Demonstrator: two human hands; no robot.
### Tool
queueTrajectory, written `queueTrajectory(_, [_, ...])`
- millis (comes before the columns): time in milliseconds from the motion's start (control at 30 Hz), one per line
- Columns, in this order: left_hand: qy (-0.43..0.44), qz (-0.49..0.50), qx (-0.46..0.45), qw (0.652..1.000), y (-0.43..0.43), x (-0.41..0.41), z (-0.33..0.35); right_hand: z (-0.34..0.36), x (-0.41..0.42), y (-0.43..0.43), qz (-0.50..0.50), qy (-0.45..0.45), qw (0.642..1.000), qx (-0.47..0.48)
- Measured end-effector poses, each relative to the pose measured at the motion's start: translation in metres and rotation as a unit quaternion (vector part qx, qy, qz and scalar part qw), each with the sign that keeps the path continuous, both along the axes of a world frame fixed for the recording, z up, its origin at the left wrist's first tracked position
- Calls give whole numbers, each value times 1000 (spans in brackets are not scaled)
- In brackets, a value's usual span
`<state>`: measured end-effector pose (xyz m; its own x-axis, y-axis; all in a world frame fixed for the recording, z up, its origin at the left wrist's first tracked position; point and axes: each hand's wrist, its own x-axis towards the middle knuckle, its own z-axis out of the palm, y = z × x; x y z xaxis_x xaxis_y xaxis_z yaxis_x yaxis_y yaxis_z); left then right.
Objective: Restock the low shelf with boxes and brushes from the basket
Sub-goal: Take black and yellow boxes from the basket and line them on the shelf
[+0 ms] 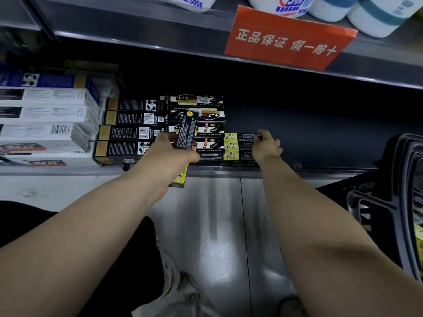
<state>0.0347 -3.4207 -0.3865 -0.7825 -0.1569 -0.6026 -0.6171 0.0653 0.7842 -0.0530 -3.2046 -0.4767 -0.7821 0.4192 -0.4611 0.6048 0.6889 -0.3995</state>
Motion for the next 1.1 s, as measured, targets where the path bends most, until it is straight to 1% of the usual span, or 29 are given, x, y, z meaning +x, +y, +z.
queueTrajectory(67, [10, -1, 3, 1000, 0, 1, 2, 11, 1, -7, 25, 11, 998, 59])
queueTrajectory(100, [16, -2, 5, 1000, 0, 2, 3, 20, 2, -13, 30, 46, 996, 68])
queueTrajectory(133, [22, -1, 8, 1000, -1, 2, 4, 30, 2, -20, 31, 96, 994, 37])
queueTrajectory(167, [27, -1, 8, 1000, -1, 3, 6, 41, 4, -28, 38, 147, 988, -40])
queueTrajectory(200, [32, -3, 7, 999, -1, 3, 7, 53, 8, -36, 56, 175, 970, -156])
queueTrajectory(233, [38, -9, 2, 999, -1, 4, 8, 66, 15, -45, 89, 166, 941, -283])
queueTrajectory(267, [44, -18, -3, 999, 0, 4, 10, 76, 22, -51, 135, 130, 907, -378])
queueTrajectory(300, [52, -29, -7, 998, 0, 5, 11, 83, 28, -55, 181, 91, 876, -437])
queueTrajectory(333, [59, -40, -11, 997, 1, 6, 12, 87, 31, -56, 216, 61, 856, -466])
queueTrajectory(367, [66, -50, -14, 997, 2, 7, 13, 91, 33, -56, 244, 42, 847, -471])
queueTrajectory(400, [73, -56, -20, 996, 2, 8, 14, 93, 33, -55, 262, 37, 851, -453])
queueTrajectory(433, [80, -59, -27, 995, 2, 8, 14, 95, 34, -53, 268, 40, 862, -428])
queueTrajectory(500, [91, -51, -45, 994, 1, 8, 13, 96, 32, -43, 236, 69, 887, -390])
queueTrajectory(533, [92, -44, -52, 993, 0, 7, 12, 97, 31, -38, 197, 89, 900, -377])
queueTrajectory(567, [91, -39, -57, 993, -2, 7, 11, 95, 29, -31, 133, 113, 913, -368])
queueTrajectory(600, [90, -37, -56, 994, -2, 6, 10, 91, 25, -24, 45, 141, 921, -360])
queueTrajectory(633, [89, -40, -54, 994, -3, 7, 10, 86, 21, -16, -53, 172, 919, -350])
queueTrajectory(667, [88, -44, -51, 994, -3, 7, 9, 82, 16, -9, -145, 202, 909, -333])
queueTrajectory(700, [88, -50, -47, 994, -2, 7, 9, 77, 12, -2, -217, 228, 897, -310])
queueTrajectory(733, [89, -55, -44, 994, -1, 7, 9, 73, 8, 4, -262, 245, 887, -291])
queueTrajectory(767, [88, -59, -42, 993, -1, 7, 8, 67, 3, 8, -288, 254, 880, -280])
queueTrajectory(833, [86, -67, -39, 993, -1, 6, 8, 57, -8, 8, -295, 258, 879, -271])
queueTrajectory(867, [83, -70, -39, 993, -1, 6, 8, 52, -14, 5, -277, 256, 888, -262])
queueTrajectory(933, [81, -74, -39, 993, -1, 4, 8, 44, -28, 0, -202, 236, 923, -230])
queueTrajectory(1000, [81, -77, -43, 993, -2, 4, 9, 36, -39, -1, -113, 189, 956, -193])
queueTrajectory(1100, [82, -84, -52, 992, -3, 3, 10, 25, -47, 6, -29, 90, 982, -162])
